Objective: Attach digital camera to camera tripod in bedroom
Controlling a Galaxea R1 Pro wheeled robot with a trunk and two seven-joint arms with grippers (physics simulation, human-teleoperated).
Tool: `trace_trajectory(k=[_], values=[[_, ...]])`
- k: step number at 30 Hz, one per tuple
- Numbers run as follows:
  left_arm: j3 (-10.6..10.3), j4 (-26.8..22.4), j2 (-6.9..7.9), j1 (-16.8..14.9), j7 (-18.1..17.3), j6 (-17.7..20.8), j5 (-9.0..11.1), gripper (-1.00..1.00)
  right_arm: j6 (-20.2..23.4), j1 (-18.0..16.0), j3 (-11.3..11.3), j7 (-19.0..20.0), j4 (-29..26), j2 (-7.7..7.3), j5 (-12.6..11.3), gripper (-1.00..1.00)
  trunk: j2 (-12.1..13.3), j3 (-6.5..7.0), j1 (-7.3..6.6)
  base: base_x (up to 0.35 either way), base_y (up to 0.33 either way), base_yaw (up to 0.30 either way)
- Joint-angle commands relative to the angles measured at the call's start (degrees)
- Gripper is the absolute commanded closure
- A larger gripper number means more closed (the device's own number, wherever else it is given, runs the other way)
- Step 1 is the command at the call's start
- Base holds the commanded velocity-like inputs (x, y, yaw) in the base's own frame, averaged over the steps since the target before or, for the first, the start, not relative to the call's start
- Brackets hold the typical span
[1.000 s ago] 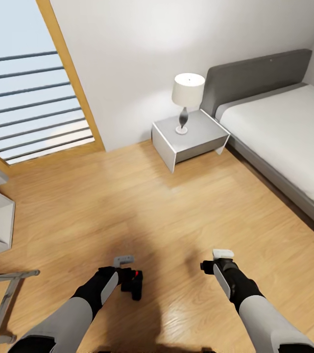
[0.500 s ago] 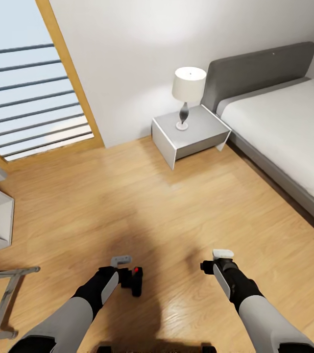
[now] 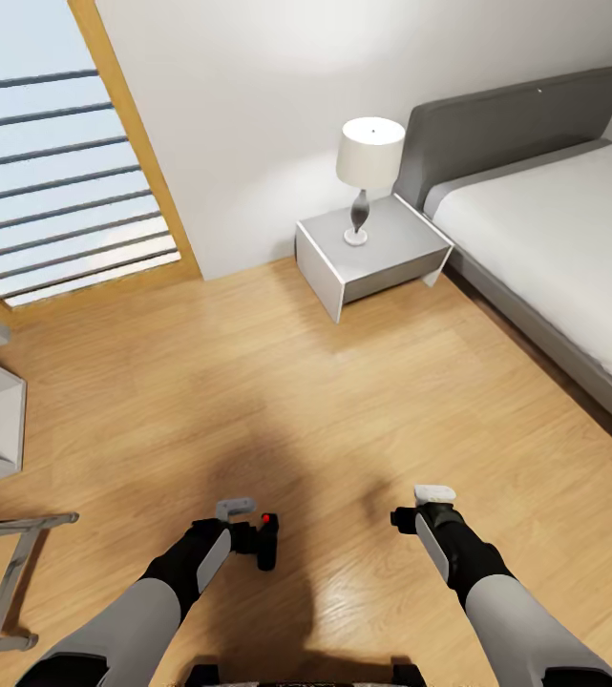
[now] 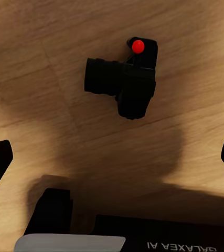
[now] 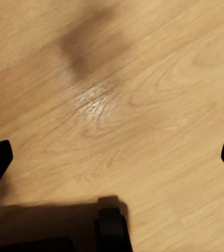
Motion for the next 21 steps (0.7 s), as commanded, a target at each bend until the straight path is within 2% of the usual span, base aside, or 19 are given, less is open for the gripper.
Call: trace_trajectory(k=[1,21], values=[[-0.13,-0.11,0.00,0.00,0.39,0.26,0.62,-1.00,0.23,-0.01,-0.11,-0.25,-0.09,0.04,-0.24,-1.00,-0.02,-0.13,0.00,0.000,0.000,0.000],[-0.13,-0.09,-0.02,0.00,0.24,0.27,0.75,-1.00,0.16,-0.01,-0.02,-0.19,-0.09,0.04,-0.25,-1.00,-0.02,-1.97,0.00,0.000,0.000,0.000]])
